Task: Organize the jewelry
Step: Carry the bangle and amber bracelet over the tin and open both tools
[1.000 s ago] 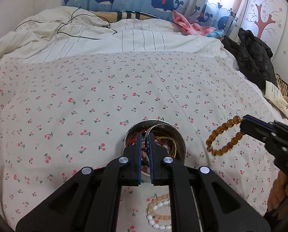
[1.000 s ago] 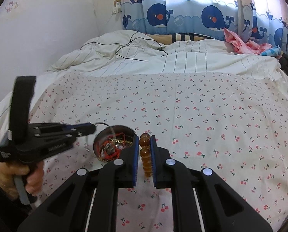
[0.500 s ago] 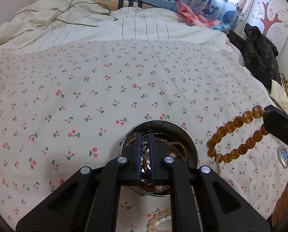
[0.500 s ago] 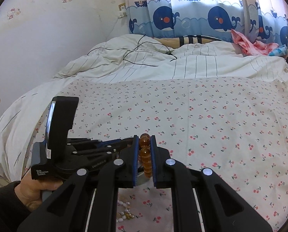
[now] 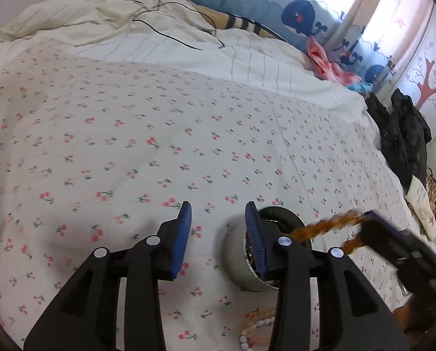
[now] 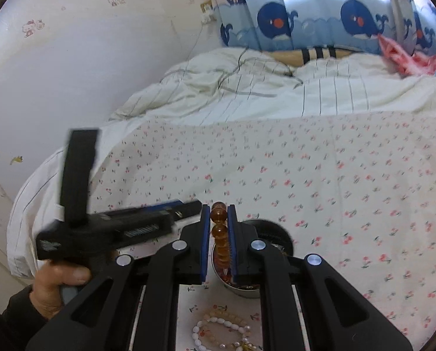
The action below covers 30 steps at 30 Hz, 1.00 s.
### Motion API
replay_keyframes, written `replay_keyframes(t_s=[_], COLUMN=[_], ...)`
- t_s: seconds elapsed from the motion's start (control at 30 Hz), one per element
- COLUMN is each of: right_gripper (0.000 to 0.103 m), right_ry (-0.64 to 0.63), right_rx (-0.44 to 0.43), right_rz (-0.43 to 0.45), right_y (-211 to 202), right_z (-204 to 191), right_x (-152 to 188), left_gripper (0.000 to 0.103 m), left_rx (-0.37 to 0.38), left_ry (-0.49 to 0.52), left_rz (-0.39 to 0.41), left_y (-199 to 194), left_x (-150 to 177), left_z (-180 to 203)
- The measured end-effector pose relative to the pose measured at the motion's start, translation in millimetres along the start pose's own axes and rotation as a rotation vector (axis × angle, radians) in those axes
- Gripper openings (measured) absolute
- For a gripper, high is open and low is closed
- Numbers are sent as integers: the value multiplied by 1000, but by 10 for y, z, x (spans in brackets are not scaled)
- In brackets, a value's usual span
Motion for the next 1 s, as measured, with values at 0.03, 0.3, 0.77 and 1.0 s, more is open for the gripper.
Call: replay_keyframes(t_s=[0.03,0.3,0.77,1.0], right_gripper=[12,36,57,62], right_ry=[13,78,27,5], right_rx=[12,167,189,204], right_rz=[-12,-125,-75,-78], right_y=[74,511,353,323], right_z=[45,394,325,302], right_x=[33,244,206,236], left_gripper=[39,44,51,53], left_rx=[-5,-42,-143,-184], left_ry=[-1,65,203,250], left_rz=[2,-26,1,21], left_y=[-11,7,-58,-117], left_x=[-3,71,148,155], left_z=[-9,79,294,336])
Point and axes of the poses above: each gripper's, at about its wrist camera, not at the fingertips, and y roughly the way its jaws point, z to its right, x to its underside, the point moved 4 cm from there along y, roughly the way its jaws point, and after that the axes turned 4 degrees about y, right-handed, at the moved point
